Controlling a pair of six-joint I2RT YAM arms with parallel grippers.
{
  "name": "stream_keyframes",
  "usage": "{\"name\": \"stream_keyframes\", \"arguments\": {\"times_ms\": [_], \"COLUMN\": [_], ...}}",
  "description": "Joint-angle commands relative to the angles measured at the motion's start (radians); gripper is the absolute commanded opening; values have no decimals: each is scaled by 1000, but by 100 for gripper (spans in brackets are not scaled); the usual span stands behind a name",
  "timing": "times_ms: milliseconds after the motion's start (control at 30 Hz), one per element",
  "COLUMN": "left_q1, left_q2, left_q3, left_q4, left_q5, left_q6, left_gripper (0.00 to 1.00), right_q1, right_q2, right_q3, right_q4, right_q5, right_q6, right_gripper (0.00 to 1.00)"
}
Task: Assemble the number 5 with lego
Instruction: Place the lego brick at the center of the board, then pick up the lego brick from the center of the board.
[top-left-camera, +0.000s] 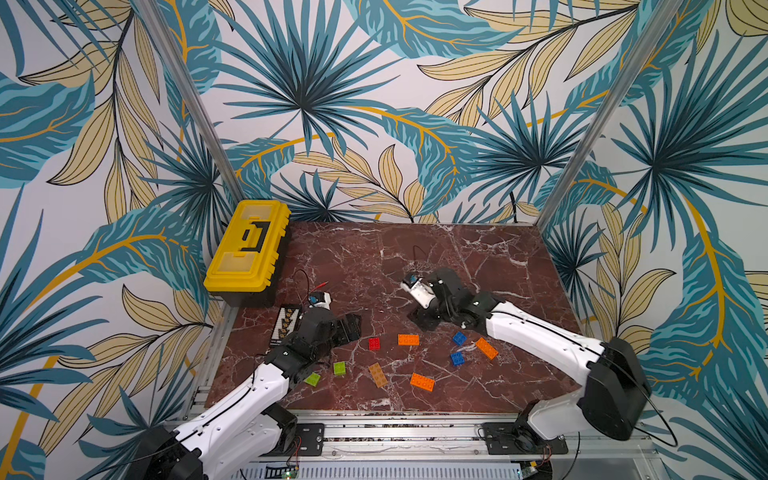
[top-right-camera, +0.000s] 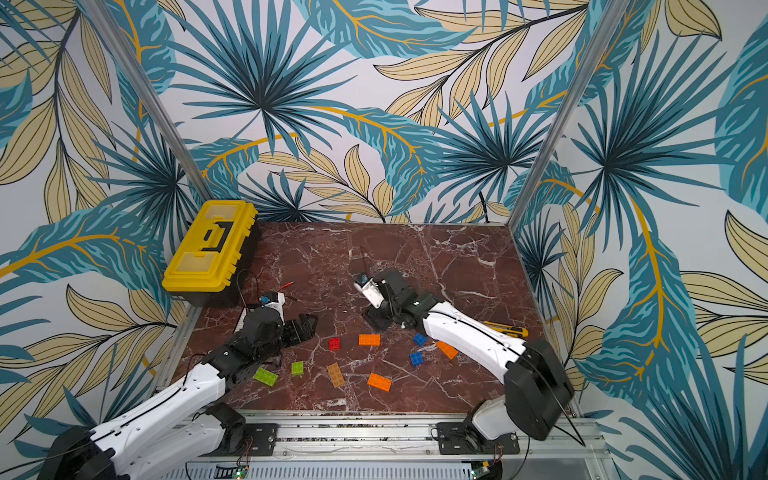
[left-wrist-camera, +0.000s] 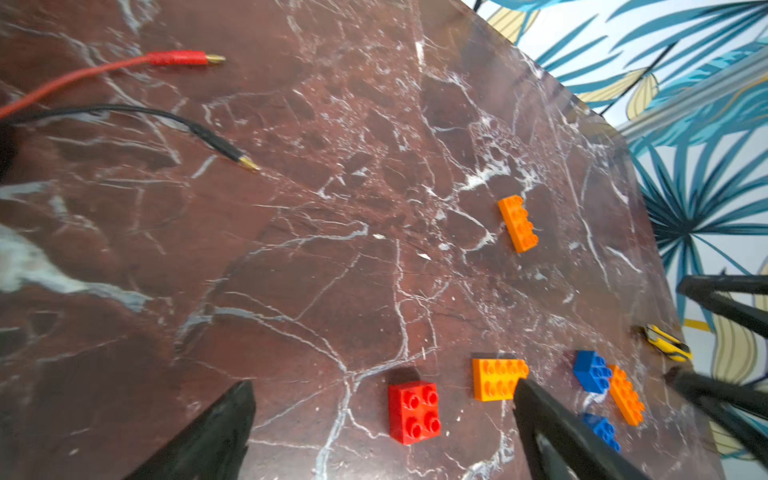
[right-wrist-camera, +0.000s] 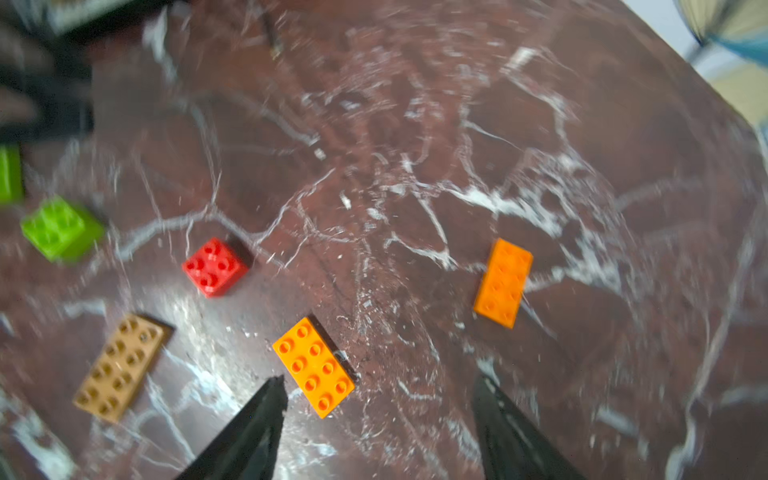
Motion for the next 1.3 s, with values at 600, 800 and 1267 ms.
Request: {"name": "stream_keyframes", "arguments": {"times_ms": [600, 800, 1267], "left_q1": [-244, -244, -244], "left_q2": [387, 385, 382], "left_q3": [232, 236, 231], "left_q4": [155, 142, 142], "left_q5": [170, 155, 142], "left_q6": [22, 32, 32], "left_gripper": [100, 100, 100], "right_q1": [-98, -88, -62], "right_q2": [-59, -27, 44], "right_q3": [-294, -266, -249], "right_q4": [-295, -299, -351], "right_q5": [-21, -19, 28], "right_q6": [590, 556, 521], "right_gripper": [67, 58, 44]}}
